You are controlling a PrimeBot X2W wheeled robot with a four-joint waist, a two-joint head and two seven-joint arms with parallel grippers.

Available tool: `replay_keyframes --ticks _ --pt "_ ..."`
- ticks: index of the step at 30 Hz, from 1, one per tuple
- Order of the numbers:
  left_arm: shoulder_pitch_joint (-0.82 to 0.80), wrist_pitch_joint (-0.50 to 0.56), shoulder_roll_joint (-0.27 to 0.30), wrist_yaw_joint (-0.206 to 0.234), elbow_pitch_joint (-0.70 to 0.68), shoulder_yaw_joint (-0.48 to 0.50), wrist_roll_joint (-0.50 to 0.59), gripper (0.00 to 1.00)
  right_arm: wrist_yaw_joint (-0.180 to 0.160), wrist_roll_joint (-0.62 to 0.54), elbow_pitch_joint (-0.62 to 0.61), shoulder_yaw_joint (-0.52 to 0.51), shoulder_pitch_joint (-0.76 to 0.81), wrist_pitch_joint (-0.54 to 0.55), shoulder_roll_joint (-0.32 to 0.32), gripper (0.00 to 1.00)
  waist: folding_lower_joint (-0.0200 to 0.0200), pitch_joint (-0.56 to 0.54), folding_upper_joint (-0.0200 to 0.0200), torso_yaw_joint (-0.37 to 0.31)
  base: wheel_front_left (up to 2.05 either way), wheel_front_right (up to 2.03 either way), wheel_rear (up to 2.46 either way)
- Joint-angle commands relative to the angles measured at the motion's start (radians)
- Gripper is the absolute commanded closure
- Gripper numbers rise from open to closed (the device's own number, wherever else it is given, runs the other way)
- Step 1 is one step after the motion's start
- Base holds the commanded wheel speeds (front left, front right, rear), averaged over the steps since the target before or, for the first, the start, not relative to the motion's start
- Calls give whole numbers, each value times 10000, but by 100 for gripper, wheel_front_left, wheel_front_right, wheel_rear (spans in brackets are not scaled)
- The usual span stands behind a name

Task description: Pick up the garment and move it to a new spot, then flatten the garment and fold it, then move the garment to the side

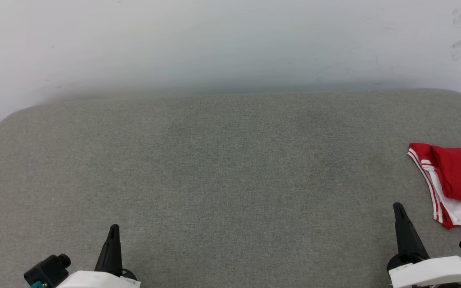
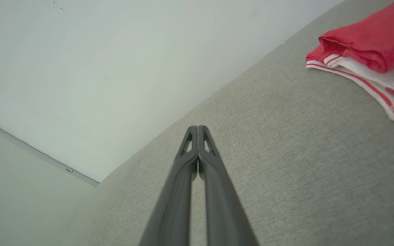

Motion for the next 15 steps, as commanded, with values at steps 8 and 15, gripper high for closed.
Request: replay_keyframes --ticks 8,15 --pt "-481 298 91 -211 104 80 -1438 100 0 1373 68 -79 -435 300 -110 100 0 -5 0 -7 0 0 0" --pt "-632 475 102 -308 232 124 -2241 100 0 2145 164 -121 -553 474 -119 100 0 -9 0 -12 0 0 0"
